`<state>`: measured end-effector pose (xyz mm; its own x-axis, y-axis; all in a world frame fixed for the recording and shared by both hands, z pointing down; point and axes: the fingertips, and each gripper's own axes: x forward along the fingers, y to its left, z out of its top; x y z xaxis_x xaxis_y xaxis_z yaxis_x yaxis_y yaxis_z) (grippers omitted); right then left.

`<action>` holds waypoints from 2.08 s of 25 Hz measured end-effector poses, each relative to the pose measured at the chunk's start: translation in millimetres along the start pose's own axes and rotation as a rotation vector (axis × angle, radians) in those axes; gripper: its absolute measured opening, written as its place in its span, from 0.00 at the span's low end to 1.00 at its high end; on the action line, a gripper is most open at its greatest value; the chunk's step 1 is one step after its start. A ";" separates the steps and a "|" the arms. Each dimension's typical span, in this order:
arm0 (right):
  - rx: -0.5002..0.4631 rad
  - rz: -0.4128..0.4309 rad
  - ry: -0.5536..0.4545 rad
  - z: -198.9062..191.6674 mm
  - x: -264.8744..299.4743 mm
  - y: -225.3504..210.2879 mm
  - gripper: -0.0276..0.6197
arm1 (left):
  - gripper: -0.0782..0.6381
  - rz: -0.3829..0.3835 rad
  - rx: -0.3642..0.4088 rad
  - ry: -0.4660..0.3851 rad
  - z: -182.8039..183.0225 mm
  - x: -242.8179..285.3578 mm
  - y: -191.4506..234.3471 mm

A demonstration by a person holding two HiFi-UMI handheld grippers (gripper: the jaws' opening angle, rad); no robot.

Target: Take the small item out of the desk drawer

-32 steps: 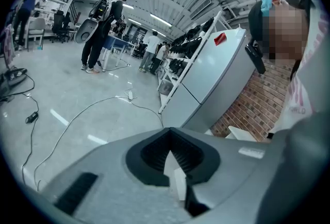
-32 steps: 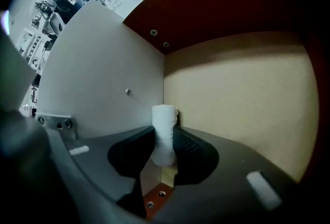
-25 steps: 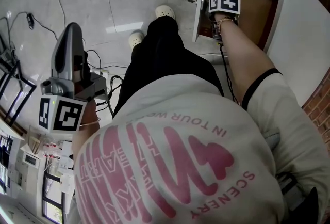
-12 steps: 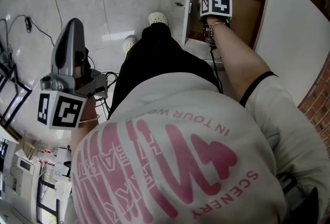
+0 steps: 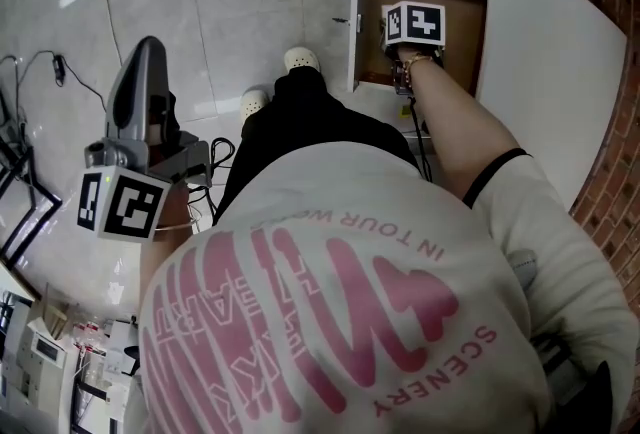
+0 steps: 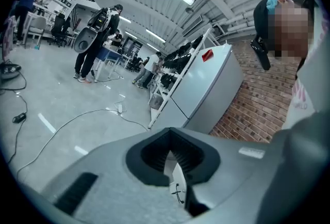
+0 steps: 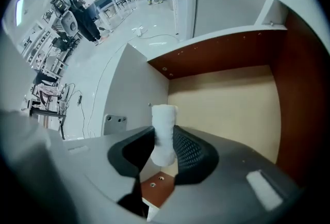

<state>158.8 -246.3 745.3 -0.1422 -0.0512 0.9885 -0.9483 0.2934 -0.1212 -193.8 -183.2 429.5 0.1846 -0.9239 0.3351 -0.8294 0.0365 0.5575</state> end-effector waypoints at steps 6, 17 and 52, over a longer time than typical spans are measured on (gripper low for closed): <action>0.044 -0.012 -0.058 -7.4 -25.8 2.1 0.23 | 0.12 -0.042 0.042 -0.053 21.0 -7.9 -8.9; 0.135 0.000 -0.182 -36.5 -85.4 14.5 0.23 | 0.12 -0.183 0.103 -0.135 54.2 -35.9 -52.5; 0.313 0.293 -0.678 -15.4 -269.8 156.3 0.24 | 0.11 -0.423 0.203 -0.240 119.5 -122.7 -98.5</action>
<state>53.3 -171.9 461.0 -0.4440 -0.6115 0.6549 -0.8670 0.1089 -0.4862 -197.7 -119.0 242.8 0.4192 -0.9040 -0.0837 -0.7985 -0.4110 0.4398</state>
